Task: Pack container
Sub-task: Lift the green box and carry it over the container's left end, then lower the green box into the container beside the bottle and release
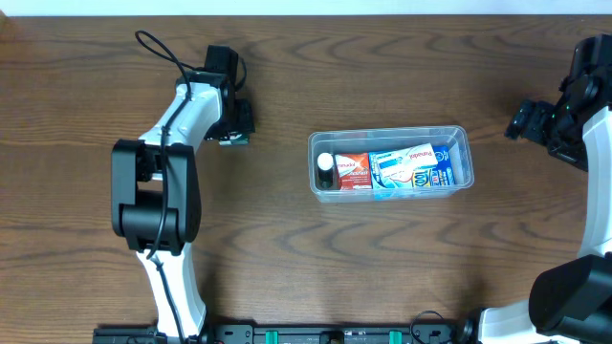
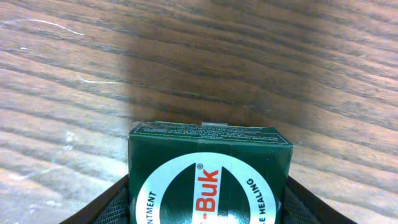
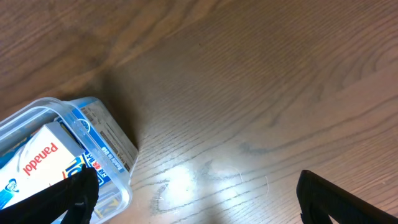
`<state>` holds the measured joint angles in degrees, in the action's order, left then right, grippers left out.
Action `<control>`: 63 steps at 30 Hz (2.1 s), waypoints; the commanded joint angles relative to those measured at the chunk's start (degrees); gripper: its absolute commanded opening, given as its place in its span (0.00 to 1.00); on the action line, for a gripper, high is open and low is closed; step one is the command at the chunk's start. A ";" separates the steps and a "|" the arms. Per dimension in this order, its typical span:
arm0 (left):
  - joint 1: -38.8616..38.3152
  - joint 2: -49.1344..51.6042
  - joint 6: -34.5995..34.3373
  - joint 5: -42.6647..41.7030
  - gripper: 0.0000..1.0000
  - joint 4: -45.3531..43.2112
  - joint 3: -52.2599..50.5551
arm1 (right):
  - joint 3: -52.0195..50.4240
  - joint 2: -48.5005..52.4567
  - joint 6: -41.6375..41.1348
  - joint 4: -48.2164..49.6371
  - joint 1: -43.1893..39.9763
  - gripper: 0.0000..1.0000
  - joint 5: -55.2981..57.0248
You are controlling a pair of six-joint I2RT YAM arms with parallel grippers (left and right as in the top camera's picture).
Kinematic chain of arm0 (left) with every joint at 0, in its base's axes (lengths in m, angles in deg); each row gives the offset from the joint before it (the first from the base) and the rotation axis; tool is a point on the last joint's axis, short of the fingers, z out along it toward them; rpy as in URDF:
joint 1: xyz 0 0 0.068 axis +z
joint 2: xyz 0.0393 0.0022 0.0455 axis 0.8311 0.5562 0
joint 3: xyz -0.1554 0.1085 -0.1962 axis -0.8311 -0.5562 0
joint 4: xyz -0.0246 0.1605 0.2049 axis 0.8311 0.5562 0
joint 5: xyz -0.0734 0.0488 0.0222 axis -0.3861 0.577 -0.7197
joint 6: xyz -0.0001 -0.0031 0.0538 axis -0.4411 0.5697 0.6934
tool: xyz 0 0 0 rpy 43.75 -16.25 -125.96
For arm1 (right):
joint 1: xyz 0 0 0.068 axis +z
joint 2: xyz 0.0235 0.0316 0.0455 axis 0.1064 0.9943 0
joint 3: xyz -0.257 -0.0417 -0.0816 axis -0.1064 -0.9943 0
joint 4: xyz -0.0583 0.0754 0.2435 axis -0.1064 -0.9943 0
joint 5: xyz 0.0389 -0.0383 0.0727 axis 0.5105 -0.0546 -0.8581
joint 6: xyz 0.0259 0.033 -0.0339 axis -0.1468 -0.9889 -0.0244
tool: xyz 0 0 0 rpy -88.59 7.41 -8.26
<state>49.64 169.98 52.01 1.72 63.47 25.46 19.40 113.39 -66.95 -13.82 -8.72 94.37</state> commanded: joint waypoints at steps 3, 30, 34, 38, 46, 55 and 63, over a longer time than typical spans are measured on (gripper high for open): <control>0.17 -7.72 0.33 0.31 0.61 1.16 0.90 | -0.02 -0.13 0.72 -0.02 -0.48 0.99 0.20; -24.44 -27.15 -6.21 0.26 0.61 10.73 9.51 | -0.02 -0.13 0.72 -0.02 -0.48 0.99 0.20; -29.46 -27.15 -8.33 0.28 0.61 10.51 9.51 | -0.02 -0.13 0.72 -0.02 -0.48 0.99 0.20; -33.46 -26.97 -9.84 0.31 0.61 10.49 9.42 | -0.02 -0.13 0.72 -0.02 -0.48 0.99 0.20; -39.36 -22.53 -10.71 0.31 0.61 9.60 9.33 | -0.02 -0.13 0.72 -0.02 -0.48 0.99 0.20; -41.13 -15.32 -16.04 0.74 0.61 9.25 9.33 | -0.02 -0.13 0.72 -0.02 -0.48 0.99 0.20; -41.13 -12.98 -27.39 7.52 0.60 10.56 9.03 | -0.02 -0.13 0.72 -0.02 -0.48 0.99 0.20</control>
<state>8.51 156.56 31.08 4.43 73.53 34.16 19.40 113.39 -66.95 -13.80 -8.72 94.39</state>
